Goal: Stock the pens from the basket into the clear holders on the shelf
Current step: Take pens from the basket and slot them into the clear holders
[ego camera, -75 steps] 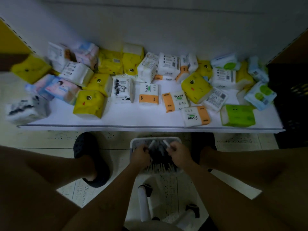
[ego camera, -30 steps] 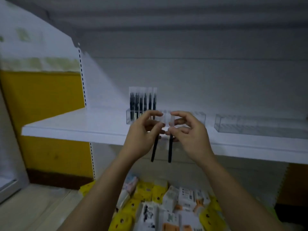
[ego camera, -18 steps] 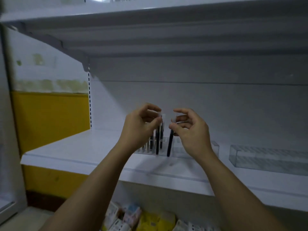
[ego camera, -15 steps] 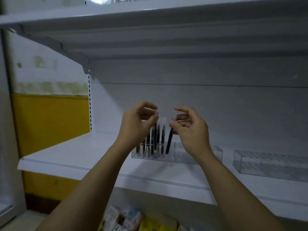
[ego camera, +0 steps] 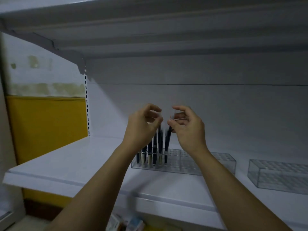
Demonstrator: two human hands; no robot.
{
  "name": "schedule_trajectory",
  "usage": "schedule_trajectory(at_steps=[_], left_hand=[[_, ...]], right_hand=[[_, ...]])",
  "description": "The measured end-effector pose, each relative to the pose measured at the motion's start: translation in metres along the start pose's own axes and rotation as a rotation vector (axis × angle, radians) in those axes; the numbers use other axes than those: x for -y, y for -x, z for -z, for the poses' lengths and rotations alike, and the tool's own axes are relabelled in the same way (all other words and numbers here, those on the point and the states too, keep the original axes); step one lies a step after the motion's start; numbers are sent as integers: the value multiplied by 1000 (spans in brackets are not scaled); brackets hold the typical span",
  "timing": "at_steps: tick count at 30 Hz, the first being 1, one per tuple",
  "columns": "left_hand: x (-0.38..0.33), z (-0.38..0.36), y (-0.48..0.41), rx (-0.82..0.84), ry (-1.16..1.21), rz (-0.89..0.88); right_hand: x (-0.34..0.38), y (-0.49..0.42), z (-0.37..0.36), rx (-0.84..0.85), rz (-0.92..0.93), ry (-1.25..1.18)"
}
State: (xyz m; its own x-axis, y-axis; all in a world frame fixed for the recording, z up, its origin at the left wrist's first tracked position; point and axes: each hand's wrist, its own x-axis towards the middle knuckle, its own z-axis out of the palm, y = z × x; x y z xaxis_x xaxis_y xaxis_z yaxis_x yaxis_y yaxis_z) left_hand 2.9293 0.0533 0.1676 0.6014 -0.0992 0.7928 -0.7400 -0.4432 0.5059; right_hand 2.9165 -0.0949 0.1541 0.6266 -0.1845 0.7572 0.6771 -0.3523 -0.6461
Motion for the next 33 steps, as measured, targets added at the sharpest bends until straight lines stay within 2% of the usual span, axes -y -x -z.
schedule_trajectory(at_steps=[3,6,9,13,15,26,33], left_hand=[[5,-4,2,87,-128,-28],[10,-8,3,70,-244,-78],[12,-9,1,62,-301,-30],[15,-10,-6,141,-367,35],[17,-12,-6,173,-369,67],[13,-5,26,52,-465,-107],[2,-14,83,80,-513,-240]], right_hand=[[-7,0,-3,45,-17,30],[-13,8,-5,117,-25,152],[-16,17,-1,167,-36,263],[-15,24,5,368,-66,465],[-15,27,6,416,-67,539],[-9,42,20,421,-171,351],[-1,74,40,400,-63,504]])
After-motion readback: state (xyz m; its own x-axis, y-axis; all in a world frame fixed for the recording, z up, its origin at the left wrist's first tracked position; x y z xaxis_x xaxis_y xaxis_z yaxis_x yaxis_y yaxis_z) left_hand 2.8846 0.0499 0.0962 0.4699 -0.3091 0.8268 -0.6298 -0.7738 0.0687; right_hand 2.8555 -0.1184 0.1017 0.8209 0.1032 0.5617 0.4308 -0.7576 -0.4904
